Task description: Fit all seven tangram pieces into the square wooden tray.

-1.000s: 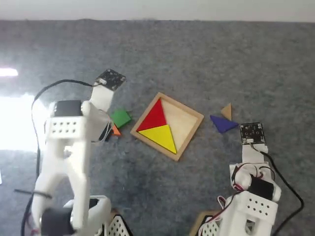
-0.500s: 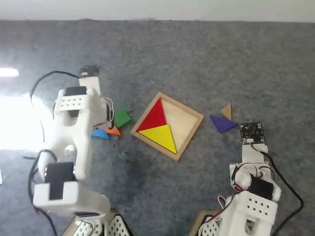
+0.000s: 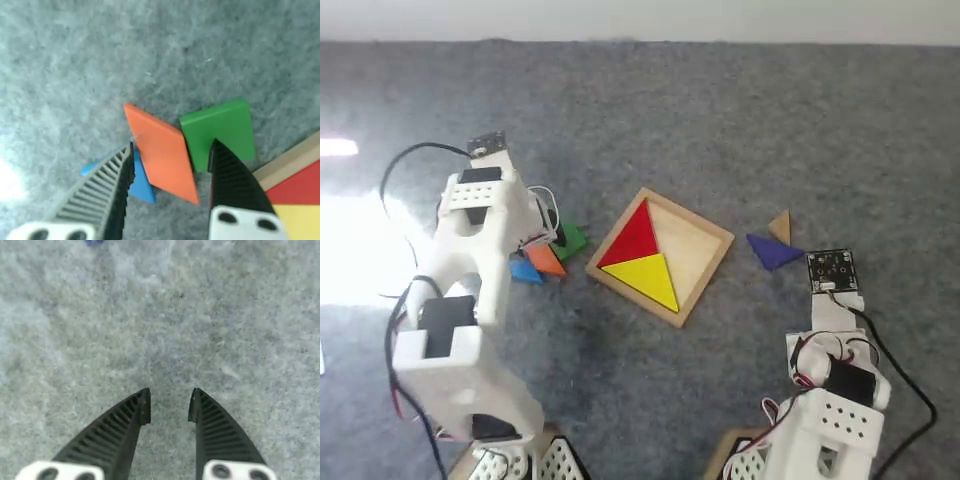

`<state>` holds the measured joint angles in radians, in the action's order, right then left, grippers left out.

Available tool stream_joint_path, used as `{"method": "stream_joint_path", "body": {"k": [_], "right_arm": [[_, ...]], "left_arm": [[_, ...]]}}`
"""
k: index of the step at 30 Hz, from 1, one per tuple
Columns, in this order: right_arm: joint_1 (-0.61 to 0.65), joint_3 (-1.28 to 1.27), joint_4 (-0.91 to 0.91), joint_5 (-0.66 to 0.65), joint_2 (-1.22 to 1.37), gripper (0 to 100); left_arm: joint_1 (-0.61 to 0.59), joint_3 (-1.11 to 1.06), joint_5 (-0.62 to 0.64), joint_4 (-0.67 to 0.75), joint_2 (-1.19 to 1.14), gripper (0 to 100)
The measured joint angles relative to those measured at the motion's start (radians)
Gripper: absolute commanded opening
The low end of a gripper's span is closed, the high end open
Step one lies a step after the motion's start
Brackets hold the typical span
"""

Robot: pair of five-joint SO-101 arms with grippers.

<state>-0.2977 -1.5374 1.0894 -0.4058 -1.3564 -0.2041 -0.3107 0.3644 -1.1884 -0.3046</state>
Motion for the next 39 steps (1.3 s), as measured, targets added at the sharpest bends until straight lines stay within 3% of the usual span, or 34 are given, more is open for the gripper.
{"method": "stream_joint_path", "body": {"k": [6, 10, 18, 23, 28, 31, 39], "right_arm": [[0.000, -0.015, -0.018, 0.000, 0.000, 14.3], [0.017, -0.031, -0.035, 0.000, 0.000, 14.3], [0.043, -0.032, -0.043, -0.002, -0.003, 14.3], [0.043, -0.032, -0.043, 0.000, -0.003, 14.3], [0.043, -0.032, -0.043, 0.000, -0.003, 14.3], [0.043, -0.032, -0.043, 0.000, -0.003, 14.3], [0.043, -0.032, -0.043, -0.002, -0.003, 14.3]], "left_arm": [[-0.040, 0.046, -0.011, 0.000, -0.021, 19], [-0.101, 0.058, -0.083, 0.005, -0.057, 19], [-0.098, 0.048, -0.255, -0.094, -0.048, 16], [-0.086, -0.012, -0.324, -0.101, 0.103, 20], [0.002, -0.066, -0.520, -0.143, 0.384, 22], [0.021, -0.118, -0.569, -0.166, 0.528, 22], [0.000, -0.339, -0.583, -0.117, 0.517, 22]]}}
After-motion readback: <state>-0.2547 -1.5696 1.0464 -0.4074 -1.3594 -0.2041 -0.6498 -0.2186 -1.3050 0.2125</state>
